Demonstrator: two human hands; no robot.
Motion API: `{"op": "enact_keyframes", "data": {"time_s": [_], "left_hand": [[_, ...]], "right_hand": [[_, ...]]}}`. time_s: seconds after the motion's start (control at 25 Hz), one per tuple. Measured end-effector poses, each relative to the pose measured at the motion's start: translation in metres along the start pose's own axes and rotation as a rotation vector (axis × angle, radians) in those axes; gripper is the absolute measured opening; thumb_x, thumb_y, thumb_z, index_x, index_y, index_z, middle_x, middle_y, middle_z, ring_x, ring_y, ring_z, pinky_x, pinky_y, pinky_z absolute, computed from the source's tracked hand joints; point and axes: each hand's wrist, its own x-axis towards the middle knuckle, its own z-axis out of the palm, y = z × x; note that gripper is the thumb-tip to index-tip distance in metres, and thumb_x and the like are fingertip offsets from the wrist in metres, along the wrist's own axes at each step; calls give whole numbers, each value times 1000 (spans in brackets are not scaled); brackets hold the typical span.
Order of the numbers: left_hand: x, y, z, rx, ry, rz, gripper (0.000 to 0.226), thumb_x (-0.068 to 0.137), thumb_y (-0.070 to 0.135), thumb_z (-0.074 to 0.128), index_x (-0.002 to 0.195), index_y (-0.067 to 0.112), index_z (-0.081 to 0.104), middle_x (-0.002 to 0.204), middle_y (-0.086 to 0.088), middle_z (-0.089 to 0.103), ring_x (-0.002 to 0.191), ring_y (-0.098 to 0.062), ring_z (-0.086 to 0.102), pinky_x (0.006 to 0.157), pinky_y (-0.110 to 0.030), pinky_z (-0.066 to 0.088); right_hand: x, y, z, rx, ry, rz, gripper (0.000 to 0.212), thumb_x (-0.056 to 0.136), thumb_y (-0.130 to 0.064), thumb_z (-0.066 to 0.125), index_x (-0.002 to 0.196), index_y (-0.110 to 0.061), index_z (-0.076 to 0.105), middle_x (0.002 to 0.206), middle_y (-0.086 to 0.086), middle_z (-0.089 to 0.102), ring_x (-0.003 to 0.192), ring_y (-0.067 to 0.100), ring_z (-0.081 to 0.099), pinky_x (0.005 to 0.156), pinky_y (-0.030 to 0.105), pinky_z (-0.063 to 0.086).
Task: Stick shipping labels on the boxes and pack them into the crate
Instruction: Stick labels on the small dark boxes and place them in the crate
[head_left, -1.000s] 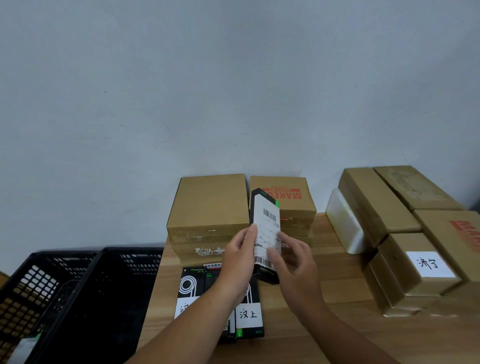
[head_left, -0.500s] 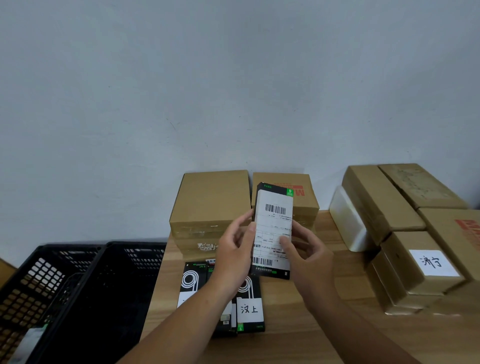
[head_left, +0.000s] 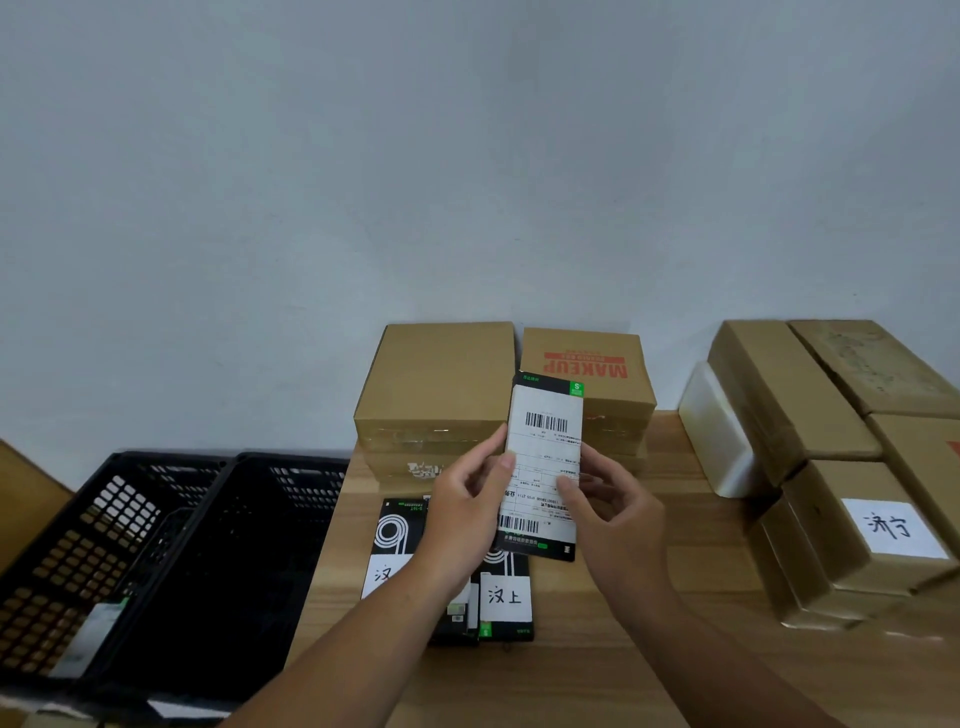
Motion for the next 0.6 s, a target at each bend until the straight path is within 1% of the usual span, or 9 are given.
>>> {"op": "enact_keyframes", "data": {"time_s": [0.2, 0.28, 0.4, 0.52, 0.6], "left_hand": [[-7, -10, -14, 3, 62, -25, 35, 99, 37, 64, 132, 50, 62, 114, 17, 75, 102, -8, 74, 72, -28, 62], [-13, -13, -25, 13, 97, -18, 36, 100, 37, 63, 134, 46, 62, 115, 17, 75, 104, -8, 73, 74, -28, 62], [-23, -16, -50, 29, 148, -1, 38, 101, 36, 61, 139, 40, 60, 118, 17, 74, 107, -6, 71, 77, -25, 61], [-40, -18, -85, 75, 233, 27, 37, 102, 34, 59, 138, 40, 60, 118, 19, 73, 104, -4, 71, 75, -24, 60], [-51, -21, -112, 159, 325, 74, 35, 103, 32, 58, 136, 39, 62, 119, 17, 67, 104, 4, 66, 74, -18, 58]], "right_hand": [[-5, 9, 12, 16, -59, 39, 41, 87, -11, 76, 125, -27, 68, 101, -20, 75, 89, 1, 73, 61, 19, 59], [-9, 11, 23, 8, -97, 39, 40, 88, -11, 76, 123, -27, 68, 100, -22, 75, 89, 1, 73, 62, 17, 59], [-17, 11, 45, -8, -157, 25, 39, 88, -11, 75, 122, -30, 69, 105, -19, 75, 92, 1, 72, 64, 14, 57], [-31, 11, 78, -23, -222, 32, 39, 89, -11, 75, 124, -30, 70, 112, -15, 74, 93, 2, 72, 67, 17, 59], [-43, 11, 105, -44, -267, 28, 39, 89, -12, 75, 123, -30, 70, 114, -17, 73, 94, 1, 71, 68, 19, 60]]}}
